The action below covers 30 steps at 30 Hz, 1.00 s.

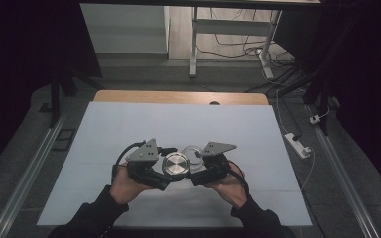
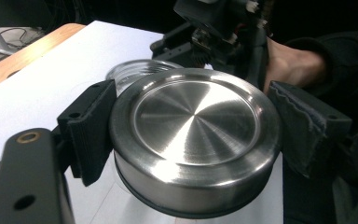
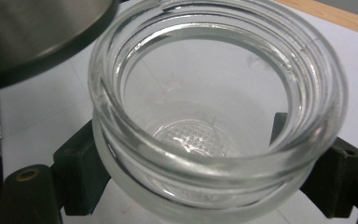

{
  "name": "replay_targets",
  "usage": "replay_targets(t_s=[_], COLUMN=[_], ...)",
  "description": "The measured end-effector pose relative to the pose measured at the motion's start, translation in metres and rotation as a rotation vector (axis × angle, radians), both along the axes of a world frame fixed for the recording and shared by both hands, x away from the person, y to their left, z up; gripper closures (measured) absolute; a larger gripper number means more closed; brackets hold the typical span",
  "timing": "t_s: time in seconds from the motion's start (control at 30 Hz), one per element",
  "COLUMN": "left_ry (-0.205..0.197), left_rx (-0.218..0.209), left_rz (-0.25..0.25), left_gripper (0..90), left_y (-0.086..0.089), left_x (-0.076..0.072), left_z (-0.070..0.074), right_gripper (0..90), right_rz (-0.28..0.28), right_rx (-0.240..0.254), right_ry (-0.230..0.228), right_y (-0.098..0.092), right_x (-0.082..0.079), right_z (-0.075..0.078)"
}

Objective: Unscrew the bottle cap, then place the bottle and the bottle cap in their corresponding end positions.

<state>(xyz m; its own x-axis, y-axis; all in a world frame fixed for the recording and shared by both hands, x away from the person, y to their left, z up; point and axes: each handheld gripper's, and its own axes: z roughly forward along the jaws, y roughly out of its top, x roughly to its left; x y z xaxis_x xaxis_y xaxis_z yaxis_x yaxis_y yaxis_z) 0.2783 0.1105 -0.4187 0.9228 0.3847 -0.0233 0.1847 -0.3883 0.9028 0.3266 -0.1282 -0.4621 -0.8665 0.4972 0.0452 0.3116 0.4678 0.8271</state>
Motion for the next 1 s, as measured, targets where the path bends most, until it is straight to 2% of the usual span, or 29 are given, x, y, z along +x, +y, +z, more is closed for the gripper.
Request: replay_targets(t_s=[0.53,1.0], left_ry=[-0.023,-0.01], left_rx=[-0.003,0.001], left_rz=[-0.011,-0.007], left_gripper=[20.8,20.8], left_y=[0.002,0.0], left_x=[-0.007,-0.008], left_z=[-0.011,-0.026], right_gripper=[15.0,15.0], right_rz=[-0.033,-0.042], right_rx=[0.003,0.003], right_ry=[-0.005,-0.005], right_y=[0.006,0.019], right_x=[0.023,0.041], right_z=[0.002,0.003])
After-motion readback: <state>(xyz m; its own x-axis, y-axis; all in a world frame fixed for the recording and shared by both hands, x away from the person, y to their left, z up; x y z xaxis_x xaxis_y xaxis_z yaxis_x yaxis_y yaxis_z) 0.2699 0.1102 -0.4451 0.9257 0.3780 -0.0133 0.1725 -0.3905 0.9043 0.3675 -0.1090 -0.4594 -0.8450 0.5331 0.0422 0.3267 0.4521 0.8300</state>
